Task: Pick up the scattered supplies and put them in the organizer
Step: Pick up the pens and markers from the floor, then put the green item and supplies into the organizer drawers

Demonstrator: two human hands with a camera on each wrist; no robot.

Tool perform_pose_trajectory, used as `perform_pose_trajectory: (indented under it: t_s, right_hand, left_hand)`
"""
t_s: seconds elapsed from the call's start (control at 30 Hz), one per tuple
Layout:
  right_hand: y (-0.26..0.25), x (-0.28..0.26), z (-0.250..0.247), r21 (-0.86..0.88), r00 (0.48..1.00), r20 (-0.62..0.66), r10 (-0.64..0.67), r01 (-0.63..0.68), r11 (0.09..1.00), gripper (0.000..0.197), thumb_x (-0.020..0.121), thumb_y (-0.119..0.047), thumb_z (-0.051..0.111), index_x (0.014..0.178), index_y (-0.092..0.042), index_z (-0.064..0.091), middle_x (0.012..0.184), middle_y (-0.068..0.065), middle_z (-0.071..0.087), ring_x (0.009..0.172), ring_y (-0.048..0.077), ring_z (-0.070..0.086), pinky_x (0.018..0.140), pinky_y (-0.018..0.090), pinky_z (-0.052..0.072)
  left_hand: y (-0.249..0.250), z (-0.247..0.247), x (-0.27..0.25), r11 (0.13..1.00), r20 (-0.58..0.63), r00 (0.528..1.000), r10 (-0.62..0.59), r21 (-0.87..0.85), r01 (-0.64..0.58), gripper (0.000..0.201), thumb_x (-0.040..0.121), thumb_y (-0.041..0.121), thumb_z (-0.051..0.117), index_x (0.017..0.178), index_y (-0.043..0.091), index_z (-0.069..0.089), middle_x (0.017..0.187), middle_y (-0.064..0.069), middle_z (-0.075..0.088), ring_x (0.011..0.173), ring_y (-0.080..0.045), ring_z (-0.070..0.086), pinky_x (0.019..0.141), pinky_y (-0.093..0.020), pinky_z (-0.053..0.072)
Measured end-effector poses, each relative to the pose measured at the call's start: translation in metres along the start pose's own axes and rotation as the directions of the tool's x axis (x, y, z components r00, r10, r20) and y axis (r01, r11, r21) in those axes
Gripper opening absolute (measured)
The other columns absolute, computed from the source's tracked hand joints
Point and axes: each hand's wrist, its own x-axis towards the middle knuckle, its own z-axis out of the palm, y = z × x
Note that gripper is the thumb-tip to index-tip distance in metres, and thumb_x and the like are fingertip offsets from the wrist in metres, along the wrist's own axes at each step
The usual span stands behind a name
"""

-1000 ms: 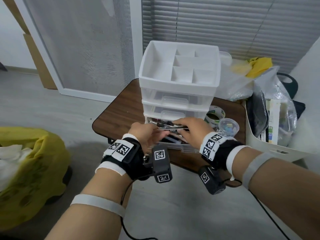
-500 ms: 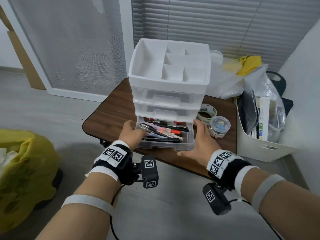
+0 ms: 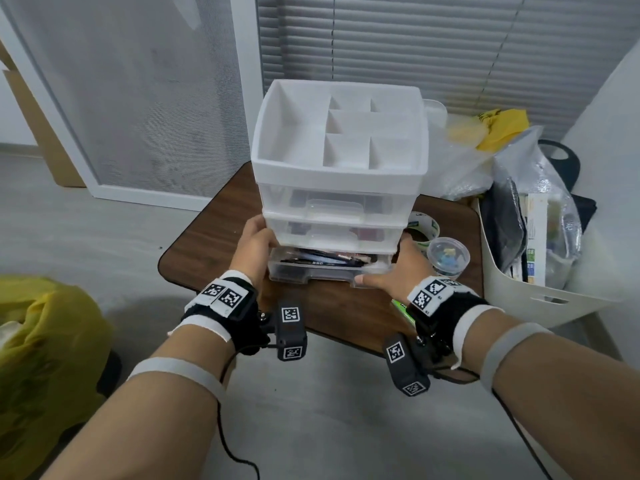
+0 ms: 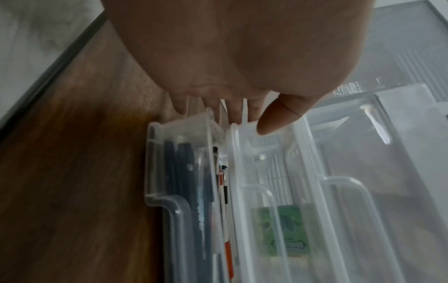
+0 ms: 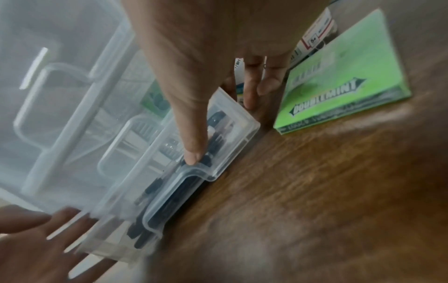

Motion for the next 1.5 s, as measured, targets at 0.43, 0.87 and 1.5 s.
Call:
perform_pose_trajectory:
  t_s: [0.43, 0.87, 1.5]
  right_hand:
    - [0.009, -0.008, -0.005, -0.166, 0.992, -0.084, -0.099, 0.084, 0.983, 0.083, 0.064, -0.055, 0.078, 0.127, -0.011, 0.045, 0.123, 0.010, 0.052, 0.113, 0.028, 0.054, 0.094, 0.040, 0.050]
    - [0.027, -0.064, -0.020, -0.345, 0.993, 0.087, 0.080, -0.045, 0.937, 0.054, 0.071, -0.053, 0.069, 0.119, -0.038, 0.052, 0.129, 0.005, 0.037, 0.127, 0.029, 0.037, 0.100, 0.045, 0.043]
    - [-0.058, -0.060, -0.001, 0.796, 0.795, 0.601, 0.089, -0.605, 0.027, 0.015, 0.083, -0.028, 0.065, 0.081, -0.016, 0.056, 0.063, 0.001, 0.046, 0.044, 0.014, 0.036, 0.047, 0.021, 0.031]
  left_hand:
    - [-0.016, -0.009, -0.016, 0.730, 0.168, 0.941, 0.292, 0.597, -0.333, 0.084, 0.066, 0.011, 0.091, 0.121, 0.042, 0.035, 0.114, 0.016, 0.059, 0.107, -0.012, 0.064, 0.094, -0.031, 0.053]
    - [-0.022, 0.006, -0.029, 0.652, 0.004, 0.939, 0.343, 0.719, -0.241, 0.087, 0.065, 0.023, 0.089, 0.135, 0.030, 0.037, 0.124, 0.000, 0.059, 0.112, -0.024, 0.059, 0.095, -0.038, 0.050]
    - [0.079, 0.001, -0.064, 0.654, 0.033, 0.910, 0.414, 0.684, -0.323, 0.053, 0.069, 0.055, 0.083, 0.105, 0.024, 0.059, 0.090, 0.010, 0.071, 0.083, -0.009, 0.068, 0.076, -0.031, 0.059]
